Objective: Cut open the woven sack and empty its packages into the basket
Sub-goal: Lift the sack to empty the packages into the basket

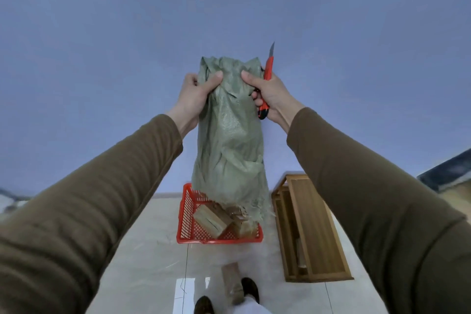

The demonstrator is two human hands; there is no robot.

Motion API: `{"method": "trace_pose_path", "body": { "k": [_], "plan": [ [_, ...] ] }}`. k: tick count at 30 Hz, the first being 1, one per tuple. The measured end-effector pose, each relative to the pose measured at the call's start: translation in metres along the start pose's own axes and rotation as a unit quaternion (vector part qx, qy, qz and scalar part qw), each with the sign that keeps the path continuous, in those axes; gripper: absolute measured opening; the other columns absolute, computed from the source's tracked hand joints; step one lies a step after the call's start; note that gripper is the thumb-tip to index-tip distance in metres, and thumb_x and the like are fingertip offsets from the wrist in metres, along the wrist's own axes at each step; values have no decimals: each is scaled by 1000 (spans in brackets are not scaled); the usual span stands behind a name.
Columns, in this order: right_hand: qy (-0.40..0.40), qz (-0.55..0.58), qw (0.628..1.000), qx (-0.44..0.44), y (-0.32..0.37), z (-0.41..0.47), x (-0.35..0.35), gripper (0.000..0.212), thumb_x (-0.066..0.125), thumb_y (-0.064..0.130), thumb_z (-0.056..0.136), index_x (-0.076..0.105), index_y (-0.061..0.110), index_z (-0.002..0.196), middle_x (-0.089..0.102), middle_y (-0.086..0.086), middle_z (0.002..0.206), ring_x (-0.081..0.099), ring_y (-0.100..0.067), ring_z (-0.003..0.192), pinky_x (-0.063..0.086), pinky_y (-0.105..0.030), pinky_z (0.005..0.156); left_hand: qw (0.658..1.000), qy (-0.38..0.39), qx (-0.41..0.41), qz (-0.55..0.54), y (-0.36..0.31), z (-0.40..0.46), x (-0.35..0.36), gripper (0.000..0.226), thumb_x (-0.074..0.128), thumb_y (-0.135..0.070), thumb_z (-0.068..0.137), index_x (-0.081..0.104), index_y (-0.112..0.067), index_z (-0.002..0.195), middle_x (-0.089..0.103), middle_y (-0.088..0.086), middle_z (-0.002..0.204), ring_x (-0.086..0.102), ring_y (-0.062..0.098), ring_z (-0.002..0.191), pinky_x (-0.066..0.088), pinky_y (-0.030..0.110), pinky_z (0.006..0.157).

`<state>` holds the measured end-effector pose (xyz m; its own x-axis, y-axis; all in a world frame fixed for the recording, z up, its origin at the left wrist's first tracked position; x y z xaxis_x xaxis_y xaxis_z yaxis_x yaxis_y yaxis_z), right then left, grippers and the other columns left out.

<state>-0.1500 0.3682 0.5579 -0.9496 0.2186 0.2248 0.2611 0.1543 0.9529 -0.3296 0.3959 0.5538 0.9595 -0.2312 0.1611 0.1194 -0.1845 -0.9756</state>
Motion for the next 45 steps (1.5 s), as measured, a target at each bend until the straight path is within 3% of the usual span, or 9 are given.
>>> {"method": "trace_pose_path", "body": {
  "k": [3, 6, 12, 18, 23, 27, 33, 38, 45],
  "plan": [
    [-15, 64, 995, 75, -22, -11, -4, 13, 74, 18, 97, 66, 9, 91, 58, 0, 60, 51, -8, 43, 46, -19, 39, 996, 62, 26, 57, 11, -8, 14, 109, 84, -26, 88, 4, -29, 161, 55, -1, 144, 66, 13, 124, 55, 32, 103],
    [-8, 95, 985, 145, -40, -23, -3, 24, 70, 21, 100, 67, 4, 116, 67, -15, 102, 67, -28, 94, 59, -41, 99, 986, 124, 55, 96, 24, -17, 25, 121, 91, -21, 80, 4, -43, 161, 51, -12, 147, 65, 2, 125, 55, 24, 102],
    [-76, -116, 989, 52, -41, -46, -26, 70, 71, 52, 94, 50, 11, 147, 61, 1, 73, 48, -8, 38, 37, -23, 36, 995, 41, 50, 80, 38, -26, 12, 73, 95, -27, 71, 49, -28, 127, 71, -1, 122, 75, 11, 106, 62, 37, 95],
    [61, -201, 976, -47, -53, -71, -6, 91, 85, 31, 86, 33, 27, 161, 51, 2, 155, 61, -11, 130, 53, -32, 106, 998, 35, -39, 32, 46, -30, 13, 47, 79, -20, 86, 64, 9, 120, 72, 27, 116, 74, 37, 100, 61, 53, 94],
    [77, -222, 972, -32, -72, -76, -14, 77, 89, 28, 82, 48, 29, 147, 62, 9, 139, 66, -4, 119, 58, -32, 100, 959, 142, -219, -106, 81, -56, 36, 38, 52, -32, 108, 69, 1, 119, 78, 20, 107, 79, 28, 90, 66, 42, 81],
    [-28, -153, 988, -5, -73, -71, -46, 64, 89, 25, 81, 58, 20, 137, 73, 3, 125, 74, -11, 106, 61, -35, 94, 981, 147, -118, 45, 88, -58, 39, 78, 83, -39, 84, 50, -5, 145, 67, 19, 137, 70, 30, 121, 56, 47, 106],
    [-37, -156, 978, 134, -91, -75, -63, 35, 80, 39, 89, 71, 10, 106, 75, -1, 70, 64, -11, 45, 44, -21, 37, 980, 169, -66, 77, 109, -58, 47, 140, 96, -26, 65, -4, -45, 162, 59, 1, 138, 74, 13, 113, 62, 32, 90],
    [-68, -152, 986, 20, -79, -86, -84, 60, 86, 38, 84, 54, 19, 131, 72, -3, 114, 76, -4, 81, 59, -23, 59, 991, 89, -52, 84, 104, -50, 53, 77, 92, -19, 78, 52, -7, 143, 71, 14, 131, 72, 30, 117, 56, 51, 104],
    [3, -185, 982, -42, -85, -105, -96, 87, 92, 25, 75, 45, 23, 148, 61, 1, 142, 62, -14, 128, 52, -38, 108, 993, -5, -89, 74, 106, -69, 65, 60, 88, -44, 79, 66, -10, 123, 79, 6, 112, 78, 26, 102, 64, 33, 79]
  ]
}}
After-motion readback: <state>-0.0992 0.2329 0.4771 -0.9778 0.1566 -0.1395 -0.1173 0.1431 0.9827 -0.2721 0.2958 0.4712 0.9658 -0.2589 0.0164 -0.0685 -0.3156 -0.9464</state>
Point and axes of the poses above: each hand's wrist, its own z-axis towards the middle knuckle, its own x-axis out of the palm, y = z × x, the point moved 10 cm from there along z, towards the middle knuckle
